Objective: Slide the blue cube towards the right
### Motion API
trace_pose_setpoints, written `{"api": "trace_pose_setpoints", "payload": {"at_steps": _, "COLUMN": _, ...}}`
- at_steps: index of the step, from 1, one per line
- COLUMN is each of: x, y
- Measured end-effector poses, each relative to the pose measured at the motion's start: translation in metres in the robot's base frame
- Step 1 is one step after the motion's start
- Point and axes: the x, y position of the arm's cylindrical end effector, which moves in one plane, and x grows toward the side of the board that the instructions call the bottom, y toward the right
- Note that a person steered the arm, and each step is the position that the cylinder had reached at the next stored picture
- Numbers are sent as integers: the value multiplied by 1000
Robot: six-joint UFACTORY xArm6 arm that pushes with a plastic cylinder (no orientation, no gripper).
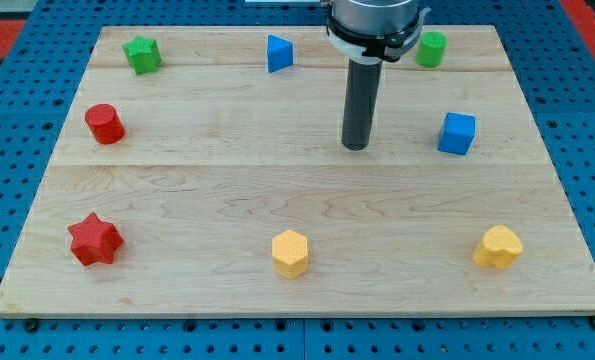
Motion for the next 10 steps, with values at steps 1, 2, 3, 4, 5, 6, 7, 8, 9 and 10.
{"api": "trace_pose_setpoints", "payload": {"at_steps": 1, "x": -8, "y": 1}}
{"api": "trace_pose_setpoints", "payload": {"at_steps": 2, "x": 30, "y": 3}}
{"api": "trace_pose_setpoints", "payload": {"at_steps": 3, "x": 70, "y": 54}}
{"api": "trace_pose_setpoints", "payload": {"at_steps": 4, "x": 70, "y": 149}}
{"api": "trace_pose_setpoints", "payload": {"at_steps": 5, "x": 47, "y": 170}}
{"api": "trace_pose_setpoints", "payload": {"at_steps": 6, "x": 22, "y": 168}}
{"api": "trace_pose_setpoints", "payload": {"at_steps": 7, "x": 5, "y": 186}}
{"api": "trace_pose_setpoints", "payload": {"at_steps": 8, "x": -12, "y": 129}}
{"api": "trace_pose_setpoints", "payload": {"at_steps": 9, "x": -28, "y": 115}}
{"api": "trace_pose_setpoints", "payload": {"at_steps": 10, "x": -37, "y": 117}}
